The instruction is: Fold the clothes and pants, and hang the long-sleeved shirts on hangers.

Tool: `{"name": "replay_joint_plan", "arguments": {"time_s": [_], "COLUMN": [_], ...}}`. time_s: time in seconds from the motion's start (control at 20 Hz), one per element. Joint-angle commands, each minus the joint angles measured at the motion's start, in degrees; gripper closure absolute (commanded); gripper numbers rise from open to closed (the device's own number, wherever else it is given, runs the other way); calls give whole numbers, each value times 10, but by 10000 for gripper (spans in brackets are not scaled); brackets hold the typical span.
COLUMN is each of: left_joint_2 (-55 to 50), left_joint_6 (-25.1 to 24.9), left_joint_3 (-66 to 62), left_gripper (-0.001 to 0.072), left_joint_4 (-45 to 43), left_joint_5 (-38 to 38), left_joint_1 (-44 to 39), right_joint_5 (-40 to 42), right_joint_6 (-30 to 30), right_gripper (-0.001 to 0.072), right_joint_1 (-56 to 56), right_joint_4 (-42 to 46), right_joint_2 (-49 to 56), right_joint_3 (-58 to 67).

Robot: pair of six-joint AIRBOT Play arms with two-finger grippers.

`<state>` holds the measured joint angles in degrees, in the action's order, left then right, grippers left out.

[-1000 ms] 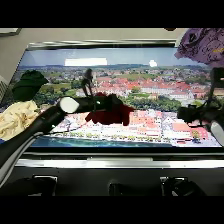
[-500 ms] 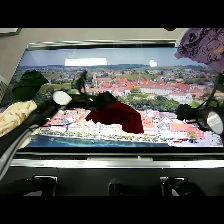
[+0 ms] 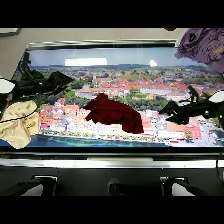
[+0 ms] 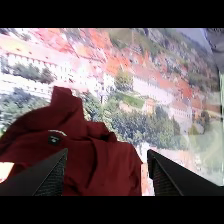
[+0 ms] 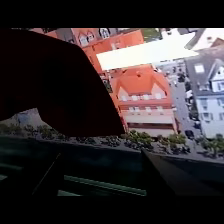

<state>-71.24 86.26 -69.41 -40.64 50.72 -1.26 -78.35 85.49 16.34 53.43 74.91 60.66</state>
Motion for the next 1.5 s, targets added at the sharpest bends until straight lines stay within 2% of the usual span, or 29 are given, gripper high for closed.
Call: {"name": "replay_joint_plan", "arguments": {"time_s": [0.0, 0.2, 0.4, 0.6, 0.85, 0.95, 1.0, 1.05, 1.1, 1.15, 1.2, 1.3, 1.45], "left_joint_2": [5, 5, 5, 2, 1, 1, 1, 1, 1, 1, 1, 1, -2], "left_joint_6": [-4, -4, -4, -4, -4, -4, -4, -2, -2, -1, -2, -2, -32], "left_joint_3": [0, 0, 0, 0, 5, 5, 5, 5, 5, 7, 13, 44, 134], "left_gripper": [137, 137, 137, 137, 137, 137, 137, 136, 135, 123, 118, 118, 118], "left_joint_4": [-3, -4, -4, -4, -4, -4, -4, -4, -4, -11, -24, -51, -48], "left_joint_5": [7, 7, 7, 7, 7, 7, 9, 13, 21, 33, 50, 75, 42], "left_joint_1": [34, 34, 34, 34, 34, 34, 34, 35, 38, 46, 58, 91, 113], "right_joint_5": [9, 28, 41, 61, 84, 100, 102, 102, 100, 95, 92, 92, 86], "right_joint_6": [-141, -205, -247, -249, -235, -224, -225, -225, -225, -225, -227, -223, -209], "right_gripper": [160, 160, 161, 161, 162, 184, 232, 362, 530, 655, 686, 686, 686], "right_joint_1": [16, 16, 16, 3, -75, -98, -106, -110, -110, -108, -108, -109, -109], "right_joint_4": [-108, -156, -196, -197, -173, -171, -171, -170, -170, -170, -168, -170, -170], "right_joint_2": [95, 153, 168, 169, 184, 185, 185, 185, 185, 184, 179, 163, 134], "right_joint_3": [-25, -70, -104, -107, -107, -107, -107, -107, -107, -107, -107, -107, -107]}}
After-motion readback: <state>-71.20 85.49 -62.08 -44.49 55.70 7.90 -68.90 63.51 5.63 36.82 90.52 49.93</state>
